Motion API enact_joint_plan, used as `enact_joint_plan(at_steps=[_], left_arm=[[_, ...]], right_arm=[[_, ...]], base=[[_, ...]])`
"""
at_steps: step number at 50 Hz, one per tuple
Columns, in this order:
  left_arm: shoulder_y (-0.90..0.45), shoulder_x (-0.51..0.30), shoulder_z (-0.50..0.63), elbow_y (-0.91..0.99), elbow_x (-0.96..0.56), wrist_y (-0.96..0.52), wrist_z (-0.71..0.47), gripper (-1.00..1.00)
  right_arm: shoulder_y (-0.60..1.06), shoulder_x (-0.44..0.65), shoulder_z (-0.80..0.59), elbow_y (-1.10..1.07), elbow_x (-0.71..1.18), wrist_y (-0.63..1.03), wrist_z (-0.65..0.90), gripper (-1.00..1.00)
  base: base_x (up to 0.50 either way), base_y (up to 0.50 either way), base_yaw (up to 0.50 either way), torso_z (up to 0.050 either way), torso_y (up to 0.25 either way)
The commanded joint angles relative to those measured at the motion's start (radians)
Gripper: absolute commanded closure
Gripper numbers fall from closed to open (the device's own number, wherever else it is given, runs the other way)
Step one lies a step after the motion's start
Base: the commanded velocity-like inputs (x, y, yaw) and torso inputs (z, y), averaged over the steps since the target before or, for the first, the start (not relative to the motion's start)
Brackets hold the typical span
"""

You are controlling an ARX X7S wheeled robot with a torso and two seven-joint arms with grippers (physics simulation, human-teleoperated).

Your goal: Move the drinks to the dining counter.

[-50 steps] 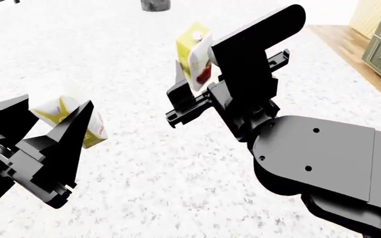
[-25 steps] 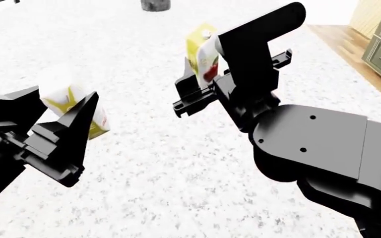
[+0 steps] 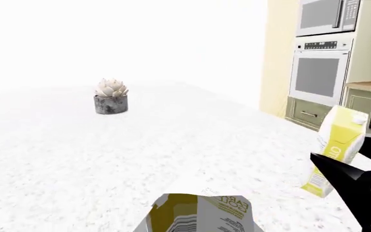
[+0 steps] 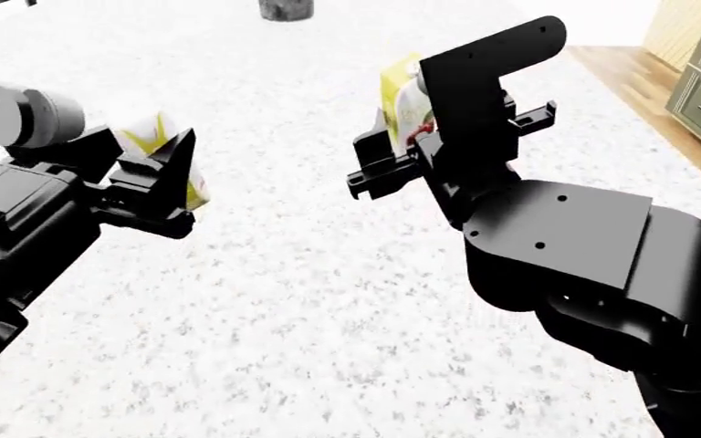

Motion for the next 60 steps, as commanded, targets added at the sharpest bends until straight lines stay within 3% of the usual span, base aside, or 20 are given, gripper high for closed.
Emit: enact_joint_plan(at_steps=[1, 4, 15, 41, 60], left_arm=[[-0.105, 0.036, 0.083, -0.096, -0.016, -0.042, -0.135, 1.0], [-0.124, 0.026, 0.095, -0.112, -0.061, -0.063, -0.212, 1.0], [-0.148, -0.002, 0.174, -0.144, -0.081, -0.136, -0.325, 1.0], [-0.099, 0.004, 0.23, -0.177, -0.006, -0.132, -0.278, 1.0], [-0.077, -0.001, 0.224, -0.213, -0.046, -0.118, -0.284, 1.0]], right_arm=[[0.028, 0.0, -0.02, 0.046, -0.024, 0.035, -0.027, 1.0], [0.022, 0.0, 0.005, 0.056, -0.01, 0.012, -0.037, 1.0], [0.015, -0.003, 0.024, 0.068, 0.032, 0.008, -0.06, 1.0], [0.004, -0.001, 0.002, 0.065, 0.031, 0.006, -0.082, 1.0], [0.005, 0.002, -0.005, 0.06, 0.031, 0.006, -0.088, 1.0]], base=[[0.0, 0.0, 0.0, 0.0, 0.0], [0.0, 0.0, 0.0, 0.0, 0.0], [0.0, 0.0, 0.0, 0.0, 0.001], [0.0, 0.0, 0.0, 0.0, 0.001], [0.0, 0.0, 0.0, 0.001, 0.001]])
